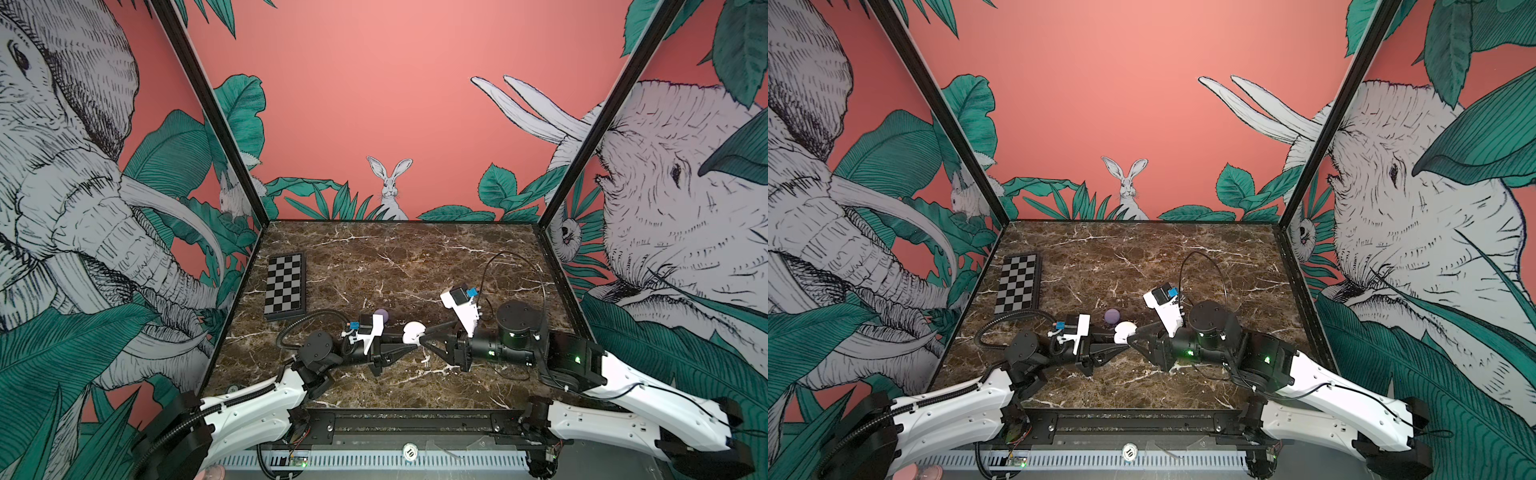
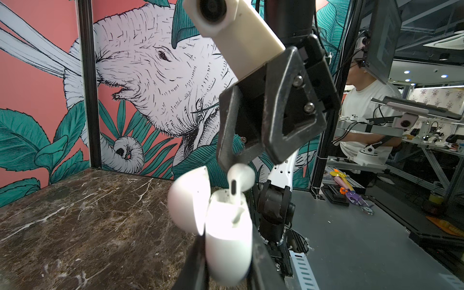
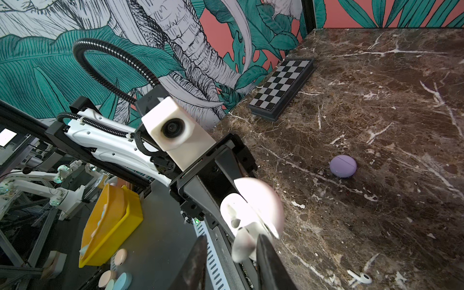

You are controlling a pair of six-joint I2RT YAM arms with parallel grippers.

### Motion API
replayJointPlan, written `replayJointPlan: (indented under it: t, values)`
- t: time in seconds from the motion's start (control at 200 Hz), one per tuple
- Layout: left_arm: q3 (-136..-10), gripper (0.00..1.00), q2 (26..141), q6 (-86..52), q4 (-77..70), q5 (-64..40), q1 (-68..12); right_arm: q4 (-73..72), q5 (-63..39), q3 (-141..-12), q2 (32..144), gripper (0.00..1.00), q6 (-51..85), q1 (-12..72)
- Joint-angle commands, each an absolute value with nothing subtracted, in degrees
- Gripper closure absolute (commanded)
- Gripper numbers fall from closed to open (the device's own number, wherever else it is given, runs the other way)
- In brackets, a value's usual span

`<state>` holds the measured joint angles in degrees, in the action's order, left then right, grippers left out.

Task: Insert wireless bluetooth earbuds into charging case
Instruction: Insert the wireless bluetooth earbud into the charging case.

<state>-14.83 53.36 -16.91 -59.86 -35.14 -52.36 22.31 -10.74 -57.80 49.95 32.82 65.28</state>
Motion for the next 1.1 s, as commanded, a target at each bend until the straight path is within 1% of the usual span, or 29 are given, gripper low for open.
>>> replayJointPlan:
  t: [0.0,0.14,0.215,0.37,0.415,0.51,0.605,0.725,0.79,0.91,0.955,1.03,1.095]
  values:
    - [-14.9,1.00,52.2,-16.5,-60.6,-36.0,-52.5,19.2,-10.8,-57.9,50.4,0.68,32.9,65.4]
    - [-14.9,1.00,52.2,-16.5,-60.6,-36.0,-52.6,20.8,-8.7,-58.7,49.7,0.66,32.2,65.4]
    - [-14.9,1.00,52.3,-16.6,-60.7,-36.2,-52.6,21.8,-6.8,-59.0,48.8,0.63,31.4,65.4]
    - [-15.0,1.00,52.2,-16.3,-60.1,-36.6,-52.6,23.8,-7.9,-60.9,48.4,0.56,29.9,65.4]
    - [-15.0,1.00,52.1,-16.0,-59.8,-36.6,-52.6,25.8,-7.1,-62.2,48.2,0.53,28.8,65.4]
    - [-15.4,1.00,51.1,-14.7,-57.6,-36.3,-52.6,31.0,0.4,-64.3,46.4,0.39,27.5,65.4]
    - [-17.6,1.00,48.6,-9.8,-48.3,-37.5,-52.9,36.4,7.9,-66.0,46.1,0.23,27.2,65.4]
    - [-19.9,1.00,44.5,-3.8,-38.5,-35.9,-53.0,39.7,11.3,-66.7,46.5,0.02,28.9,65.3]
    - [-20.9,1.00,42.1,0.0,-33.0,-34.9,-53.0,41.6,13.3,-66.8,46.9,0.02,30.5,65.1]
    - [-22.8,1.00,37.9,4.1,-22.3,-25.4,-53.0,46.3,17.7,-66.7,48.7,0.02,34.4,64.2]
    - [-23.9,1.00,37.2,5.3,-18.4,-23.5,-53.0,47.9,17.5,-66.6,49.9,0.02,36.0,63.2]
    - [-24.7,1.00,36.5,6.4,-15.8,-22.8,-53.0,49.6,14.8,-66.2,51.9,0.02,38.5,61.2]
    - [-25.4,1.00,36.5,7.0,-14.0,-24.0,-53.0,49.5,12.7,-64.8,52.6,0.02,40.8,59.6]
